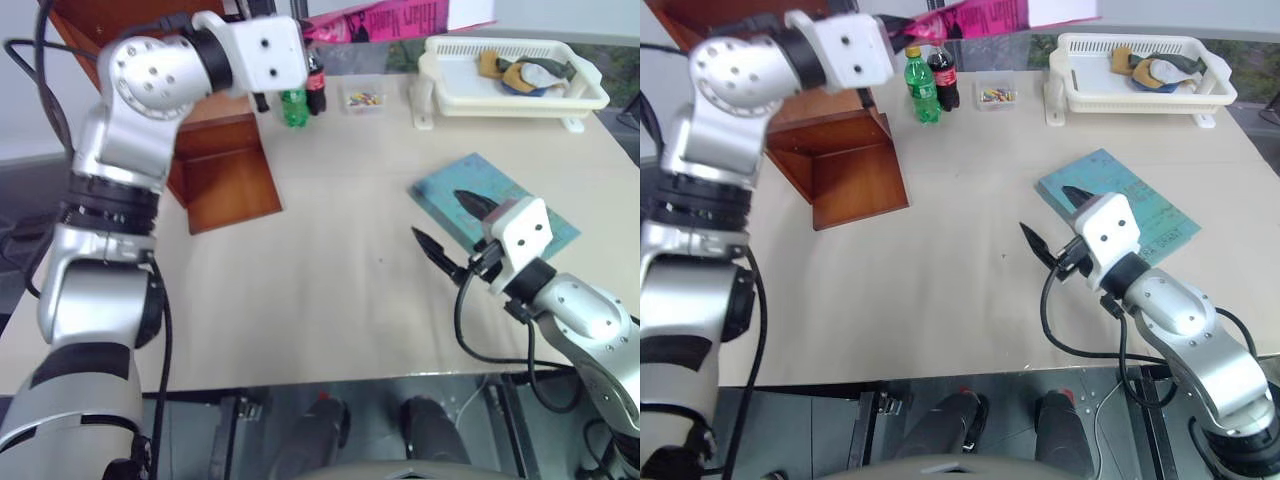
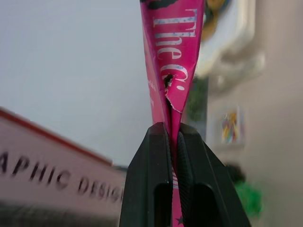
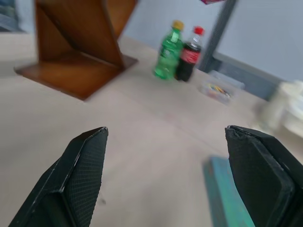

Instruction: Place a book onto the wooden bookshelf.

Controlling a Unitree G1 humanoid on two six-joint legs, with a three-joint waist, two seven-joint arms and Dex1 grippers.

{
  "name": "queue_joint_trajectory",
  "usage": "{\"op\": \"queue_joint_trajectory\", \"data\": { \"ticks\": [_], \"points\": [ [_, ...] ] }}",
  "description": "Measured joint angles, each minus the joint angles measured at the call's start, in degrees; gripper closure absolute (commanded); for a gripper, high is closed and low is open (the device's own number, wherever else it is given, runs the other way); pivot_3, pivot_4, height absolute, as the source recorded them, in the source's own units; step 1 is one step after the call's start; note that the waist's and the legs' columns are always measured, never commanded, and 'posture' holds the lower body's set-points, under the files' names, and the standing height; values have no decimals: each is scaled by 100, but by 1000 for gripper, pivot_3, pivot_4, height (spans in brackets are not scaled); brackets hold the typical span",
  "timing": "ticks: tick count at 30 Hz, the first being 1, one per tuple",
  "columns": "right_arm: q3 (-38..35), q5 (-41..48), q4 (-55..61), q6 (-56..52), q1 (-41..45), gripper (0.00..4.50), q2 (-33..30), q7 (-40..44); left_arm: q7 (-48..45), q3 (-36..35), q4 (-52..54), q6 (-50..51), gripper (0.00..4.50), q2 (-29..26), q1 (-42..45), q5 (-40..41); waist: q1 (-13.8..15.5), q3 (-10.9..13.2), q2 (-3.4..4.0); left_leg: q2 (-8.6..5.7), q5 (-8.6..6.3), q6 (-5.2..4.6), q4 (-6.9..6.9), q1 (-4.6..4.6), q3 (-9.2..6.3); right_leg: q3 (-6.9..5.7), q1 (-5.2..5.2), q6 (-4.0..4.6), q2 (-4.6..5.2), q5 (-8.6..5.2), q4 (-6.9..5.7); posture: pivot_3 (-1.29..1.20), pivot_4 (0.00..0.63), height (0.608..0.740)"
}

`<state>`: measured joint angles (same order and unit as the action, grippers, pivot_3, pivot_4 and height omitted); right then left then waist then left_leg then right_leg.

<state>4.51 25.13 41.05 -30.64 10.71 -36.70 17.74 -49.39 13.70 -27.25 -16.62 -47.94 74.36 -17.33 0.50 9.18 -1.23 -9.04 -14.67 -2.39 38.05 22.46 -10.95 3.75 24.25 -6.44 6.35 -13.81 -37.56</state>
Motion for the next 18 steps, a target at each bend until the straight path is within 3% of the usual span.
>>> {"op": "queue_joint_trajectory", "data": {
  "ticks": [8,18],
  "points": [
    [131,-379,-927,670,714,428,234,790,-1829,34,87,1282,4439,-937,419,-129,-191,5,-2,-2,0,0,16,47,-10,-9,45,0,-3,0,-20,0,150,740],
    [-325,-335,-1511,1095,1345,428,104,1678,-2458,15,829,2139,4439,-1695,-147,-405,-276,7,0,-1,1,1,25,45,-13,-10,46,1,-5,0,-34,0,150,740]
  ]
}}
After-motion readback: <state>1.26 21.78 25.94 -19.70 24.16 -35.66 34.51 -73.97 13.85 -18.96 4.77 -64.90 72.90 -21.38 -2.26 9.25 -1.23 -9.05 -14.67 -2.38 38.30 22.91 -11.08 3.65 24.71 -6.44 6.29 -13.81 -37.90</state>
